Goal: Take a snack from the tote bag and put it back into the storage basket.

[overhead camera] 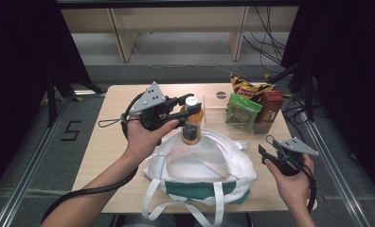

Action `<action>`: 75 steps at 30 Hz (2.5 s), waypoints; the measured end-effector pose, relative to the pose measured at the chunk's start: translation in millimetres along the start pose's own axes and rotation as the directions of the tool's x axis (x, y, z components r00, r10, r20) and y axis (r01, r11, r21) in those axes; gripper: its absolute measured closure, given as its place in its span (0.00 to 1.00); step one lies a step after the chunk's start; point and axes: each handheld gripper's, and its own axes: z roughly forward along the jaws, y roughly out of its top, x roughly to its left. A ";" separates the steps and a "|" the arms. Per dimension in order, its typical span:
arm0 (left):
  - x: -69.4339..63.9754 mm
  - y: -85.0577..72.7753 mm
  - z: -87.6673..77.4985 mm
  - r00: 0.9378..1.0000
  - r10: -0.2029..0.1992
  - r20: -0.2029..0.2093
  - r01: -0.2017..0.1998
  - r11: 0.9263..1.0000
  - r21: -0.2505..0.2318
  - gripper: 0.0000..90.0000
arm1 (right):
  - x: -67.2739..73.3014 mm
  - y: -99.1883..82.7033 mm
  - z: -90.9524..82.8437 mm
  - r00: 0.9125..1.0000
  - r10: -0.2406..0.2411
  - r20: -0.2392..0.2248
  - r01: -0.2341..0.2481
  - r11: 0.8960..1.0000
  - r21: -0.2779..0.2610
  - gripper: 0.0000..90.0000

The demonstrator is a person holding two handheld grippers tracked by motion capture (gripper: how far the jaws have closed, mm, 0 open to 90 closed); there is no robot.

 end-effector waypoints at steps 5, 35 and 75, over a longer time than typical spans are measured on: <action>1.8 6.1 2.5 1.000 0.003 -0.011 -0.003 1.000 -0.012 0.65 | 0.6 -0.1 0.8 1.000 0.012 -0.007 -0.012 1.000 -0.002 0.49; 20.3 22.5 34.2 0.999 -0.006 -0.035 0.005 1.000 -0.031 0.65 | 0.9 -2.3 2.7 1.000 0.002 -0.015 -0.001 1.000 0.018 0.49; 43.8 12.5 86.2 0.996 -0.041 -0.074 0.041 0.999 -0.008 0.65 | 1.3 -5.5 1.7 1.000 0.020 -0.017 -0.019 1.000 0.016 0.49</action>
